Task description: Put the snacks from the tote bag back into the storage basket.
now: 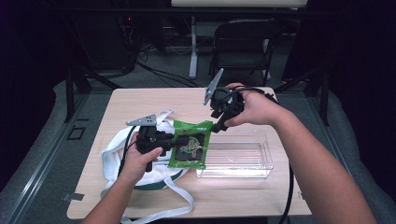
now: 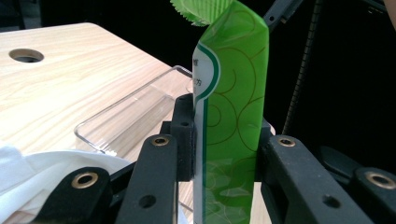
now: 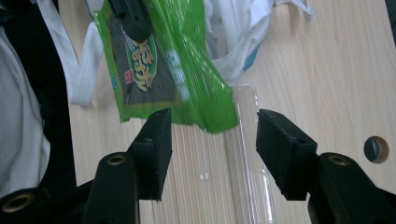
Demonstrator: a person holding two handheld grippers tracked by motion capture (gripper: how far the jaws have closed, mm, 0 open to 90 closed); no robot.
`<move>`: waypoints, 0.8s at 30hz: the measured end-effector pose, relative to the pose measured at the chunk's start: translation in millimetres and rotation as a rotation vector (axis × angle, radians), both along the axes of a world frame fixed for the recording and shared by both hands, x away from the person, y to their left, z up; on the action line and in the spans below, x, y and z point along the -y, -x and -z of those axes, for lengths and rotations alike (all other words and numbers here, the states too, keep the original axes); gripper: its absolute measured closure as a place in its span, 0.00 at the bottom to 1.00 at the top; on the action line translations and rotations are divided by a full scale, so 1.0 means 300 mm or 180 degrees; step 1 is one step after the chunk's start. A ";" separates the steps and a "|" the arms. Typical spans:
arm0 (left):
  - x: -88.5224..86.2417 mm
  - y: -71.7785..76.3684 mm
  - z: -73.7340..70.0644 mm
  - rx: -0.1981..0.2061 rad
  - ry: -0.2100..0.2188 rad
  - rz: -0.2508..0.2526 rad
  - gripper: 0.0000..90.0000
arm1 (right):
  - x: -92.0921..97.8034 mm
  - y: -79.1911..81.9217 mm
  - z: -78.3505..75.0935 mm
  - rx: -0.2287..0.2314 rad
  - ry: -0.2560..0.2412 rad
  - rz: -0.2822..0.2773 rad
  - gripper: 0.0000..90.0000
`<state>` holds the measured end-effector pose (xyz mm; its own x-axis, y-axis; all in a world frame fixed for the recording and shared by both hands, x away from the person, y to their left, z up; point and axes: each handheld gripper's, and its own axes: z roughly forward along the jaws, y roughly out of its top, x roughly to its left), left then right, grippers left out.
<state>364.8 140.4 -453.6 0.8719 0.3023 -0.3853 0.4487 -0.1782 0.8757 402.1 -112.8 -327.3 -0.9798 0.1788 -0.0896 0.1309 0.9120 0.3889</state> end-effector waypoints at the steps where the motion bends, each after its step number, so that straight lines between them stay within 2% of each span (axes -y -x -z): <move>1: 0.002 0.001 0.001 0.0001 -0.0012 0.0004 0.81 | -0.004 0.003 0.002 -0.0014 -0.0015 -0.0005 0.51; 6: 0.015 0.003 0.009 -0.0012 -0.0036 0.0040 0.81 | -0.030 0.010 0.011 -0.0011 0.0094 -0.0106 0.51; 16: 0.029 0.008 0.009 -0.0002 -0.0032 0.0112 0.81 | -0.078 0.020 0.043 -0.0069 0.0191 -0.0255 0.50; 22: 0.032 0.009 0.009 0.0007 0.0002 0.0162 0.81 | -0.109 0.025 0.065 -0.0146 0.0205 -0.0332 0.50; 24: 0.032 0.010 0.008 0.0008 0.0013 0.0175 0.81 | -0.119 0.026 0.073 -0.0189 0.0261 -0.0354 0.51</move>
